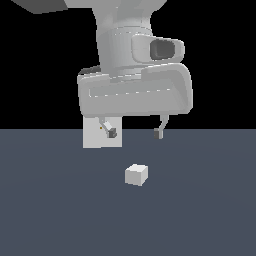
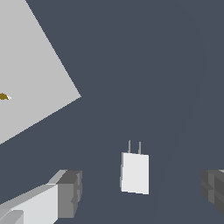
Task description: Plug the charger into the wall socket.
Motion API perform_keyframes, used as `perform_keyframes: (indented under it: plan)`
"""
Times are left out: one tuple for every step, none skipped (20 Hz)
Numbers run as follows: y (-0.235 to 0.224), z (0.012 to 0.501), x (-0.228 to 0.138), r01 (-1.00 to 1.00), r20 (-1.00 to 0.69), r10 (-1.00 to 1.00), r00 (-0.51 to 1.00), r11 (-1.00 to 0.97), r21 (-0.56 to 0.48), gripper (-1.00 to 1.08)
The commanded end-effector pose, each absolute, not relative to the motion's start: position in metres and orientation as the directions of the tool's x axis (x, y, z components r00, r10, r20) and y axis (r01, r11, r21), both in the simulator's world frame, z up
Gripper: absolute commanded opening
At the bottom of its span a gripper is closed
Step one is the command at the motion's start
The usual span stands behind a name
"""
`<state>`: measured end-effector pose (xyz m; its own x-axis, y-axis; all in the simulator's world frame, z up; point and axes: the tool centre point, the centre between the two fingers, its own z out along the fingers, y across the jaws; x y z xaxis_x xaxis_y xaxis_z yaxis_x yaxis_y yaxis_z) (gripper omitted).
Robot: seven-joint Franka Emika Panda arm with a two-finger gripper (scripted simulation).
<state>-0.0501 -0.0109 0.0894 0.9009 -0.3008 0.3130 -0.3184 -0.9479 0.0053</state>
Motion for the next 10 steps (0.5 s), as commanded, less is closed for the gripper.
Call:
perform_keyframes:
  plan:
    - [-0.012,0.084,-0.051,-0.338,0.340,-0.316,0.886,-0.941,0.004,1.00]
    - [-0.013,0.083,-0.052,-0.345,0.349,-0.322,0.880,-0.939,0.004,1.00]
    - [-0.013,0.081,-0.052,-0.352,0.359,-0.327,0.874,-0.936,0.004,1.00]
    - [-0.014,0.079,-0.053,-0.358,0.367,-0.332,0.869,-0.934,0.004,1.00]
    - [-0.014,0.077,-0.053,-0.364,0.375,-0.337,0.864,-0.931,0.004,1.00]
    - [-0.014,0.076,-0.053,-0.370,0.383,-0.341,0.859,-0.929,0.003,1.00]
    - [-0.015,0.074,-0.053,-0.376,0.390,-0.345,0.854,-0.927,0.003,1.00]
    - [-0.015,0.073,-0.054,-0.381,0.397,-0.349,0.849,-0.925,0.003,1.00]
    - [-0.016,0.071,-0.054,-0.386,0.403,-0.352,0.845,-0.923,0.003,1.00]
    - [-0.016,0.070,-0.054,-0.391,0.409,-0.356,0.841,-0.921,0.002,1.00]
